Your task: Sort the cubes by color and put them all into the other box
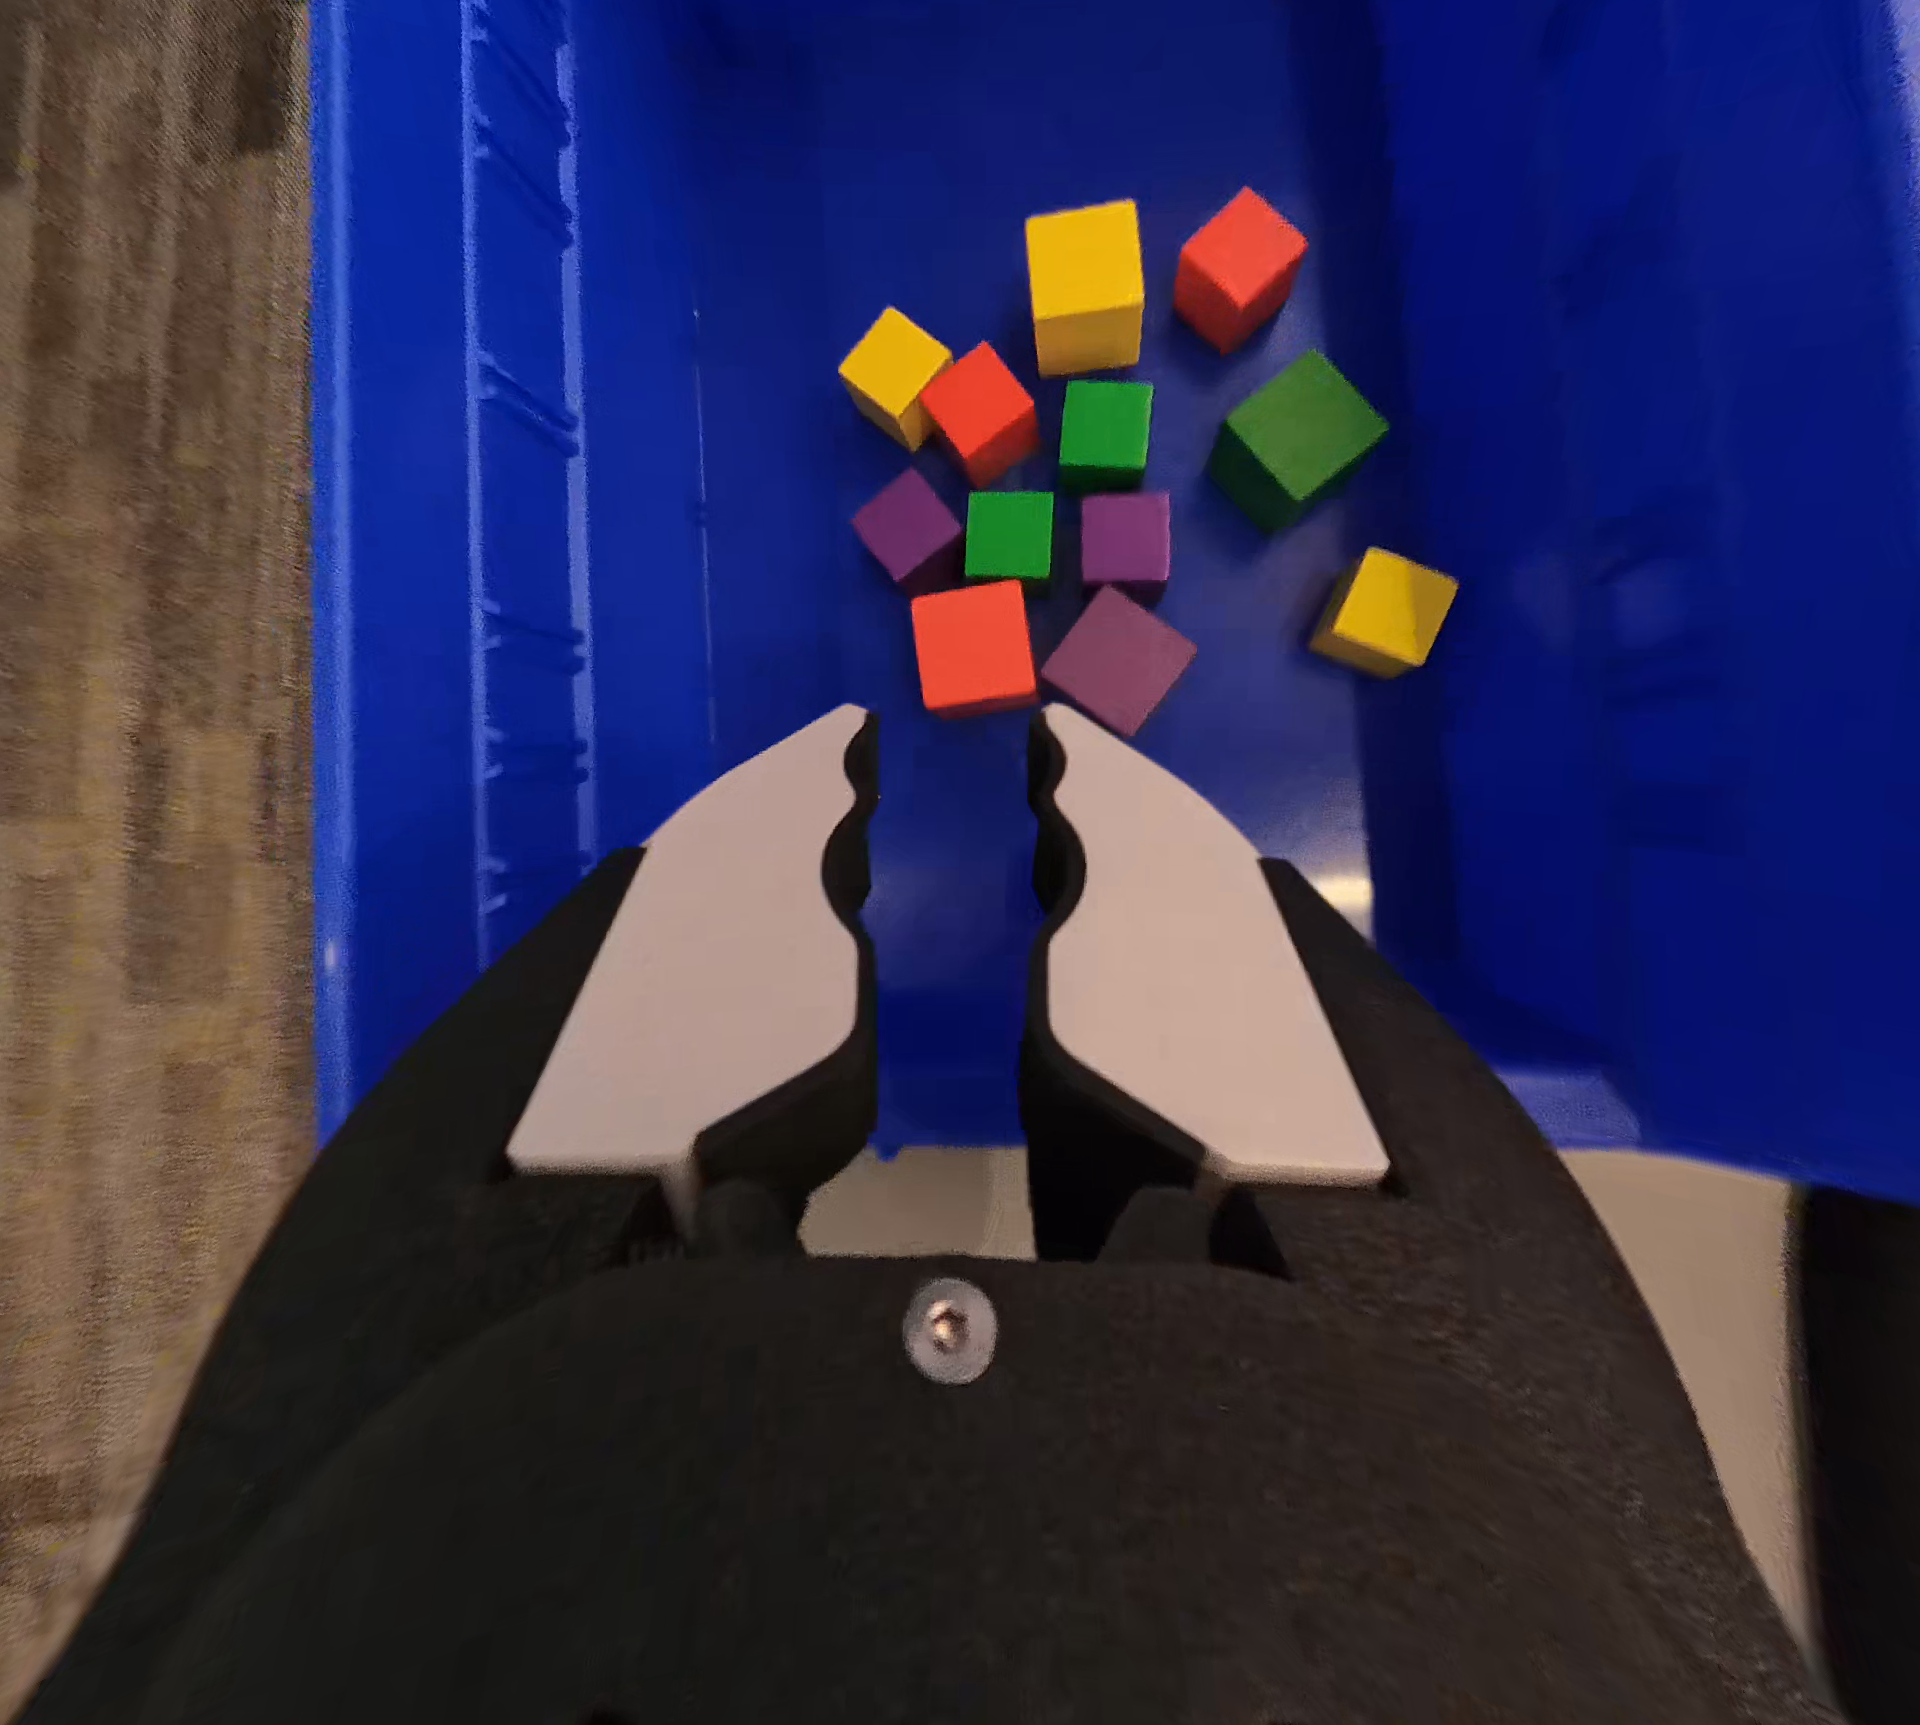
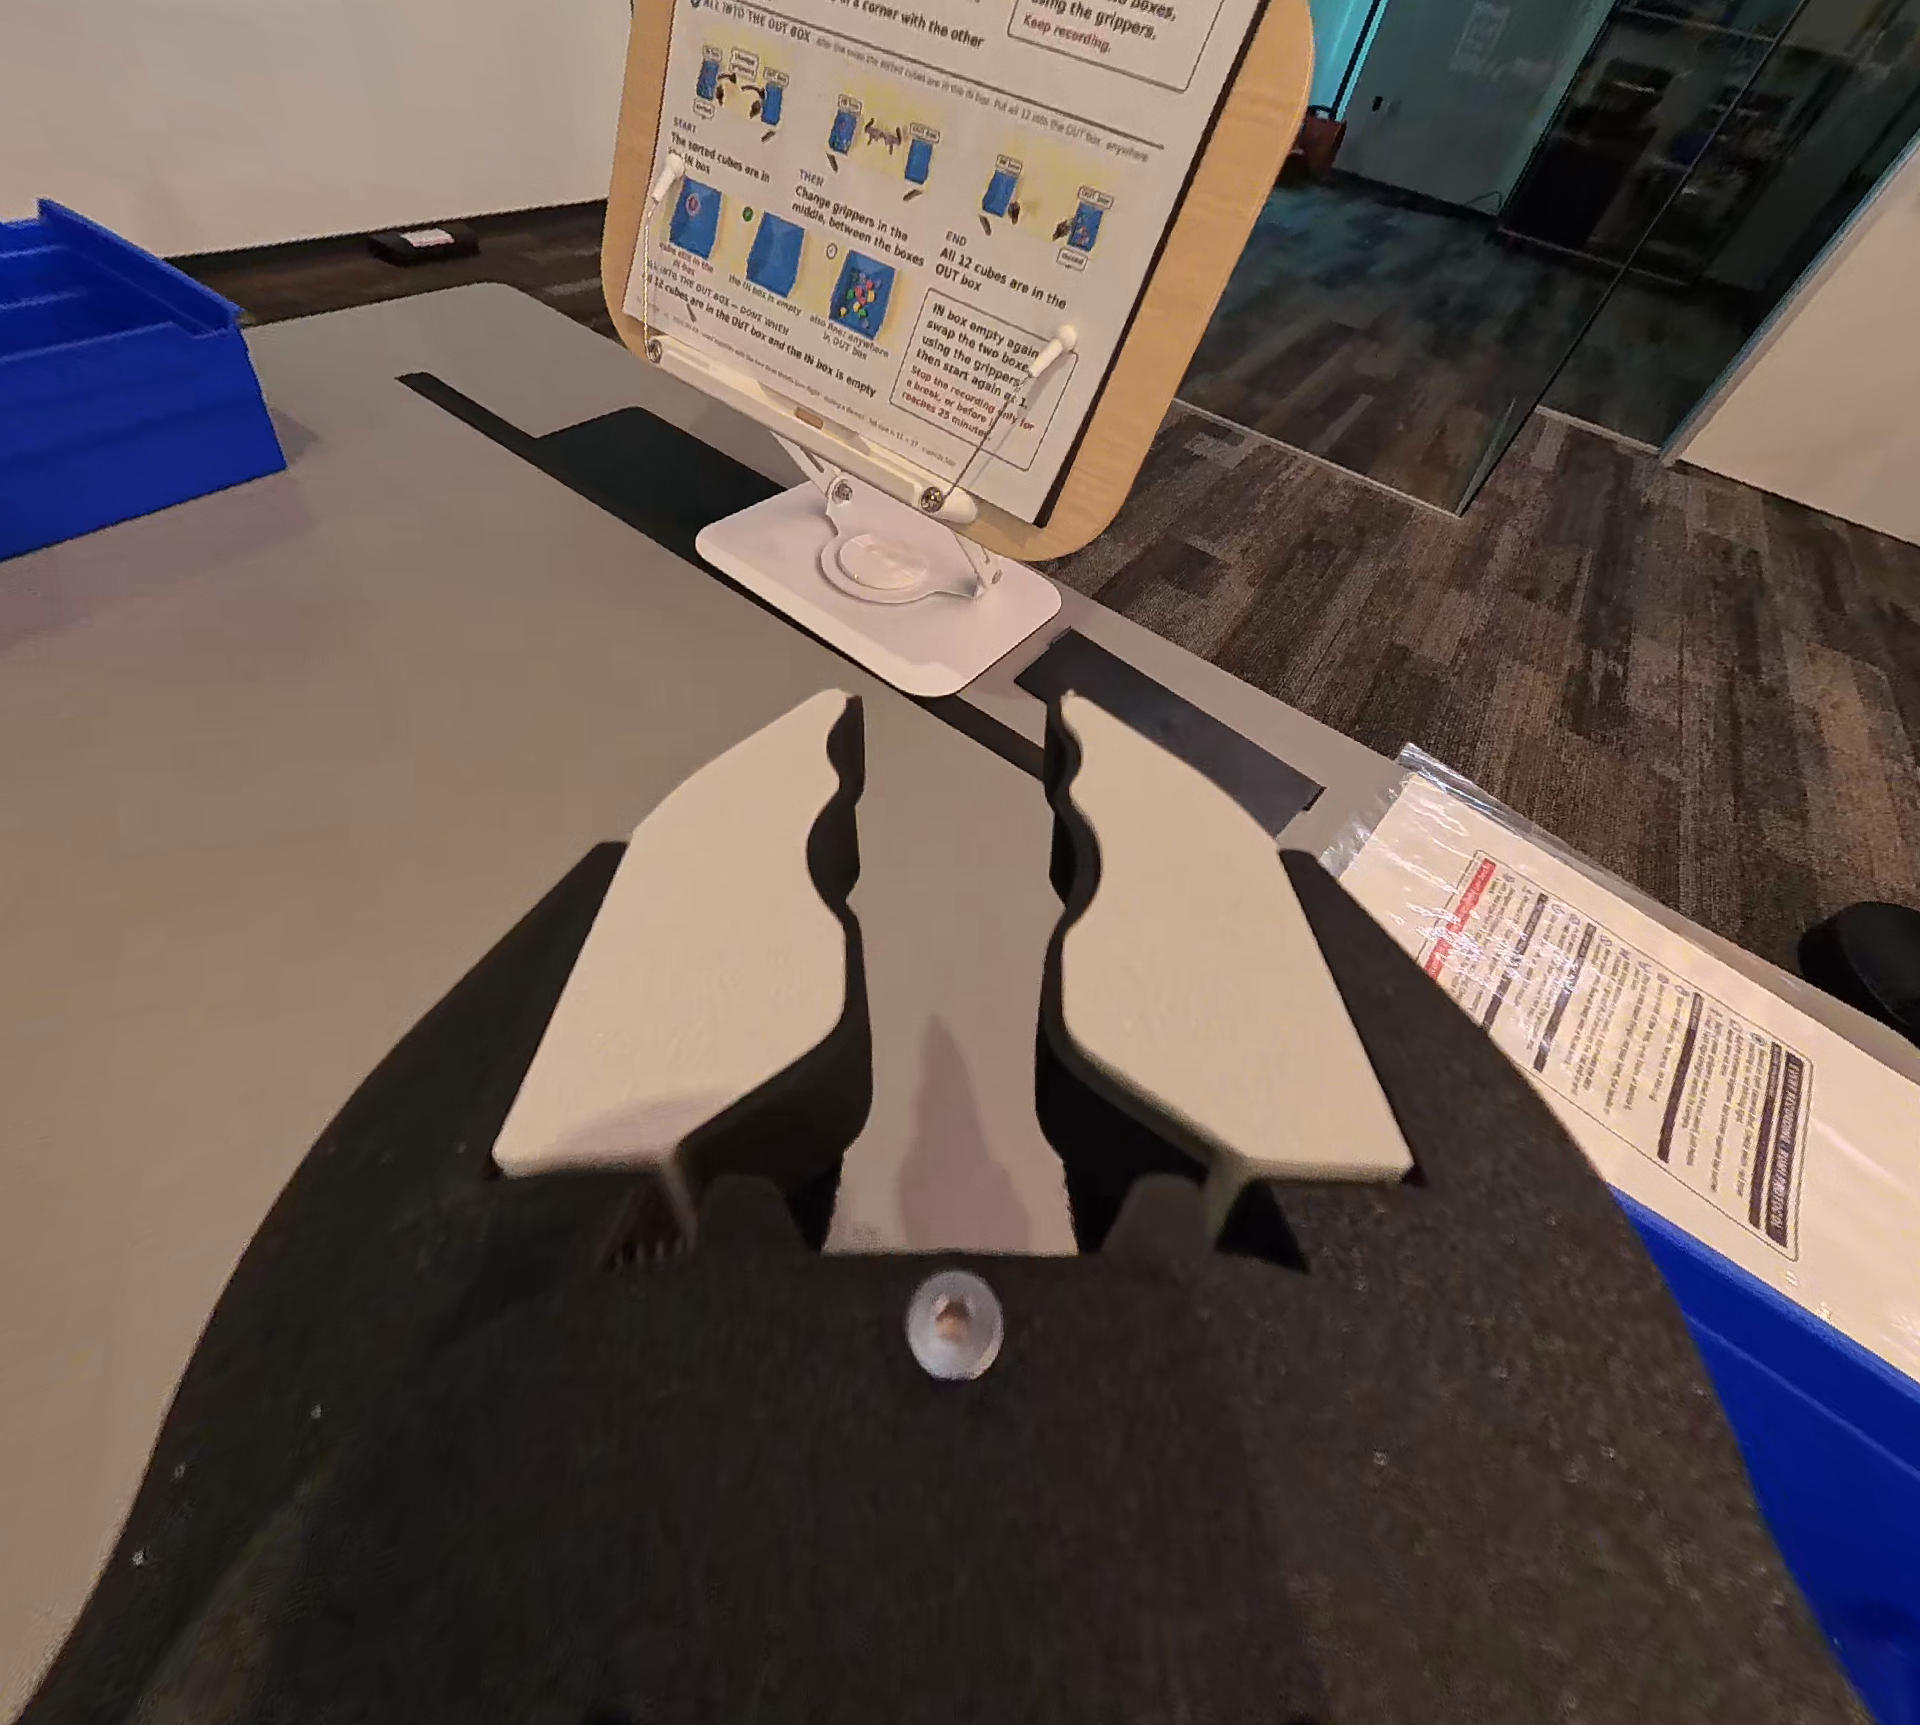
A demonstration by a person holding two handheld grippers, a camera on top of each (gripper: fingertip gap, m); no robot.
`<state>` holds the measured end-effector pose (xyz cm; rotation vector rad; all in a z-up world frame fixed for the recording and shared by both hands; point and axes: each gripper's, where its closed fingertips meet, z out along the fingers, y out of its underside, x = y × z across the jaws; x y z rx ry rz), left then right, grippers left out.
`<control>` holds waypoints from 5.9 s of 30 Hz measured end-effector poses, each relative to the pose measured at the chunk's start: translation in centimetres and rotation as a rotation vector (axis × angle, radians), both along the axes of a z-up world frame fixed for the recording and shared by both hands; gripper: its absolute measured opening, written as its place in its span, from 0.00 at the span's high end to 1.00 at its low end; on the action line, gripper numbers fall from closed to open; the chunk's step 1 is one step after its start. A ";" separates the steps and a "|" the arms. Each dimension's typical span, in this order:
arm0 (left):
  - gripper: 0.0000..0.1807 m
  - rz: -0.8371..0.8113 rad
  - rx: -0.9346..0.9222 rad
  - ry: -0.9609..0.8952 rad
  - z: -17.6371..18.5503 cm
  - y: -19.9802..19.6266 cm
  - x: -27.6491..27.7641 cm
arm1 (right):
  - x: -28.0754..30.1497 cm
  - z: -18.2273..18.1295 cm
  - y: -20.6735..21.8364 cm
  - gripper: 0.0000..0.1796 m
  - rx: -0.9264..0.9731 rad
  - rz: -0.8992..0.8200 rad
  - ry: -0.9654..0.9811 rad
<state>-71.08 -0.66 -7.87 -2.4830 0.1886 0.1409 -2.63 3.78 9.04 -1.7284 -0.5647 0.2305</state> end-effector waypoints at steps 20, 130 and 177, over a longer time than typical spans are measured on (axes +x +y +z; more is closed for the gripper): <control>0.83 0.075 -0.226 -0.035 -5.6 1.8 -1.1 | -0.6 -2.2 1.0 0.82 -0.066 -0.006 -0.107; 0.78 -1.002 0.655 0.279 11.6 2.5 45.1 | 28.0 -12.3 2.8 0.89 -0.569 -0.543 -0.221; 0.74 0.036 -0.246 0.080 -3.3 10.5 3.3 | 1.7 0.1 -1.0 0.87 -0.313 0.099 0.401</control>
